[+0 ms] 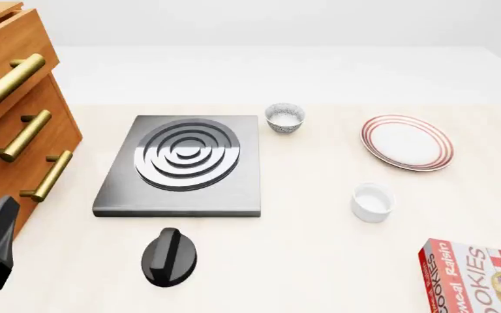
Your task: Pick the akita bowl next to the cookies box and place it on the plate.
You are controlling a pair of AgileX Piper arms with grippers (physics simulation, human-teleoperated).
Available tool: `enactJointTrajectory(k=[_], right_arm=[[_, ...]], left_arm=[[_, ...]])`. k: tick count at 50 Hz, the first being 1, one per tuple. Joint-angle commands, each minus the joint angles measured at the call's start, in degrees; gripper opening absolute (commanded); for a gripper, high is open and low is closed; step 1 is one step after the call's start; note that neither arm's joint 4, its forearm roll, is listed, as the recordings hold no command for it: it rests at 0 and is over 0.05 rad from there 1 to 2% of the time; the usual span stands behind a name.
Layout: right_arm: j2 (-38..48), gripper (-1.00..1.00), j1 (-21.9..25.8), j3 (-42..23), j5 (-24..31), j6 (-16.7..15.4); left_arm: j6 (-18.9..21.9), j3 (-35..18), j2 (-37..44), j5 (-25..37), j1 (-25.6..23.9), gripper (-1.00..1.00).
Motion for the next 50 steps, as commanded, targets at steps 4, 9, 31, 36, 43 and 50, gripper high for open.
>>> enactJointTrajectory(k=[4,9,31,36,43,50], right_arm=[[10.65,1.00,-4.62,-6.14,-1.26,-2.09],[13.44,1.00,-6.15,-7.51,-1.89,-2.48],[27.19,1.00,-11.33,-20.67,2.72,-1.72],[29.35,1.00,-12.48,-23.13,3.90,-0.51],[32.90,1.00,-14.76,-25.89,4.42,-1.20],[36.48,1.00,-17.39,-31.13,6.85,-1.38]], left_arm=[[0.00,0.00,0.00,0.00,0.00,1.00],[0.00,0.00,0.00,0.00,0.00,1.00],[0.00,0.00,0.00,0.00,0.00,1.00],[0.00,0.00,0.00,0.00,0.00,1.00],[0.00,0.00,0.00,0.00,0.00,1.00],[0.00,0.00,0.00,0.00,0.00,1.00]])
